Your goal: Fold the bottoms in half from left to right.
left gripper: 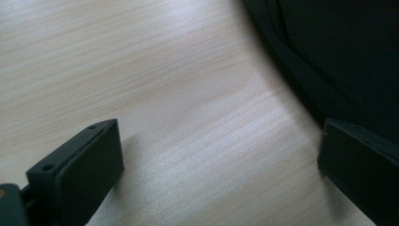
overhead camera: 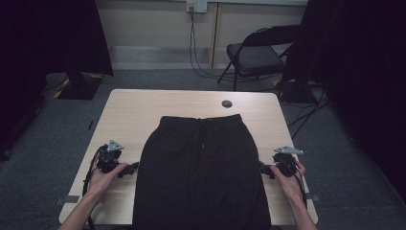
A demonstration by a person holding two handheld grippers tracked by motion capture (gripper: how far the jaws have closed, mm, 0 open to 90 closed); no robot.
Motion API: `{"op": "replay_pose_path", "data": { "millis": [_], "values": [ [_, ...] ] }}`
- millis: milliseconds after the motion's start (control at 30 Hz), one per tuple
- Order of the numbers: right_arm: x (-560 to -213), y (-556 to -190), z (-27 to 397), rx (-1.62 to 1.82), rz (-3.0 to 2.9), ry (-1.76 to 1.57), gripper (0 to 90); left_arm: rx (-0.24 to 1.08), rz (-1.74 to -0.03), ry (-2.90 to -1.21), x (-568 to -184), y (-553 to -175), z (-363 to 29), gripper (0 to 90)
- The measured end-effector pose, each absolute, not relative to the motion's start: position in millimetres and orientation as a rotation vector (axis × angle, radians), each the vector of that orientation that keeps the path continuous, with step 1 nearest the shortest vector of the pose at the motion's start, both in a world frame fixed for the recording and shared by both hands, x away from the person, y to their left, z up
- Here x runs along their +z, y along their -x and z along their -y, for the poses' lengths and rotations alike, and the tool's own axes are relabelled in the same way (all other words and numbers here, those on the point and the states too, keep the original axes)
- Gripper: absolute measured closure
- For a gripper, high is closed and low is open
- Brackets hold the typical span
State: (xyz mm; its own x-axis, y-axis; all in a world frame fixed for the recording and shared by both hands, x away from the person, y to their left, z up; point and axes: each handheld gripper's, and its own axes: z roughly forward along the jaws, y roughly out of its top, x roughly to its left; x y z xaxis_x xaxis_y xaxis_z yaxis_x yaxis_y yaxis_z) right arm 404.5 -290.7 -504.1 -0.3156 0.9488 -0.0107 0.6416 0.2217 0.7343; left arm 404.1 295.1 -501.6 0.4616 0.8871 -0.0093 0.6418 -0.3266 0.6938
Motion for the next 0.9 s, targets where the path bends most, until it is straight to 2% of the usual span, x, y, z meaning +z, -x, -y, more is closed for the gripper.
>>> {"op": "replay_pose_path", "data": {
  "millis": [167,267,367,733,767,900],
  "values": [
    [-504,-405,289,0.886,-2.033,-1.458,14.1,0.504,-1.270,-2.064,-500,-403,-296,6.6],
    [-501,-404,288,0.880,-2.016,-1.430,16.7,0.509,-1.261,-2.073,-496,-401,-298,21.6],
    [-496,-400,289,0.922,-1.992,-1.441,18.0,0.511,-1.259,-2.078,-493,-399,-298,20.5],
    [-453,-373,251,1.085,-2.017,-1.300,30.0,0.474,-1.065,-2.035,-465,-373,-287,30.2],
    [-445,-368,234,1.127,-2.052,-1.239,34.2,0.452,-1.042,-2.026,-463,-371,-285,32.0],
    [-439,-360,199,1.158,-2.154,-1.119,40.6,0.397,-0.997,-2.030,-458,-371,-273,38.3]
  ]
}}
